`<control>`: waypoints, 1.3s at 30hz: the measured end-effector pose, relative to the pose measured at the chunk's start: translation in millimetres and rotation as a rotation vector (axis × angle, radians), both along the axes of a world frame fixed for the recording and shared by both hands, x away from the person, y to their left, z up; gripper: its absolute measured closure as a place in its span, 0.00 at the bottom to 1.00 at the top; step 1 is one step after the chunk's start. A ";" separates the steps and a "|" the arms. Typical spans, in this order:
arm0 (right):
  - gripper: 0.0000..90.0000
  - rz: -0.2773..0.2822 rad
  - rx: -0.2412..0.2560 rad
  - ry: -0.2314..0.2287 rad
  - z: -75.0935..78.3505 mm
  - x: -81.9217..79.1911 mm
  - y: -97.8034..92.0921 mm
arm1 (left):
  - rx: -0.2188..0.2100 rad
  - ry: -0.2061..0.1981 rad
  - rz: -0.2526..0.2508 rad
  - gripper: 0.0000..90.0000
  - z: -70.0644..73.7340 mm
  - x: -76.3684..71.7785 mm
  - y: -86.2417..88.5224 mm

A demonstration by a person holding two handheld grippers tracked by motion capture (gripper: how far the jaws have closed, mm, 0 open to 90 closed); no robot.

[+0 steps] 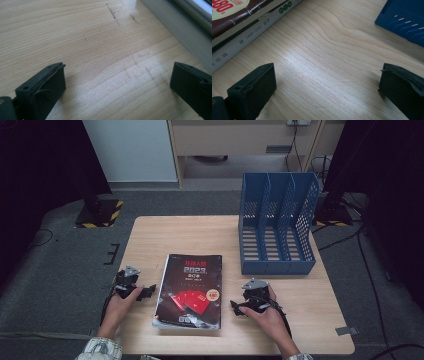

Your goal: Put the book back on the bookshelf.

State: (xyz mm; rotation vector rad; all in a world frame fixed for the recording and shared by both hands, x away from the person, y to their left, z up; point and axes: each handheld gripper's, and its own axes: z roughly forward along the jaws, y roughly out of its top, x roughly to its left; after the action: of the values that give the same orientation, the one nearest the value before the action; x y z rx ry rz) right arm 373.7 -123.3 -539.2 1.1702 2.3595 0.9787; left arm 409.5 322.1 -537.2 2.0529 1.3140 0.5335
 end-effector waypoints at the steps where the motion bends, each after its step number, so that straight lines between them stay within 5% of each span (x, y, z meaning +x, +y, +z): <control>1: 0.02 0.000 0.000 0.000 0.0 0.0 0.0 | 0.000 0.000 0.000 0.00 0.0 0.0 0.0; 10: 0.04 0.006 -0.001 -0.001 0.5 2.5 4.5 | -0.040 -0.014 -0.008 0.05 3.8 -1.7 2.4; 15: 0.09 0.070 -0.001 -0.003 3.6 -0.1 8.9 | -0.047 -0.046 -0.012 0.06 11.0 -2.6 1.2; 23: 0.20 0.083 0.024 -0.005 14.1 1.2 10.6 | -0.061 -0.074 0.008 0.09 17.6 -12.4 4.7; 39: 0.43 0.092 0.104 -0.096 42.8 5.7 14.3 | -0.054 -0.128 -0.023 0.17 33.7 -40.9 -3.6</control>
State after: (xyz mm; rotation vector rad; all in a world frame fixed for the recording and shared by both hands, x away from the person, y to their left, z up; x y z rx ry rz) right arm 379.4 -109.0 -496.4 1.0342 2.3286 1.1738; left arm 368.7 318.6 -503.5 1.9545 1.2161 0.6026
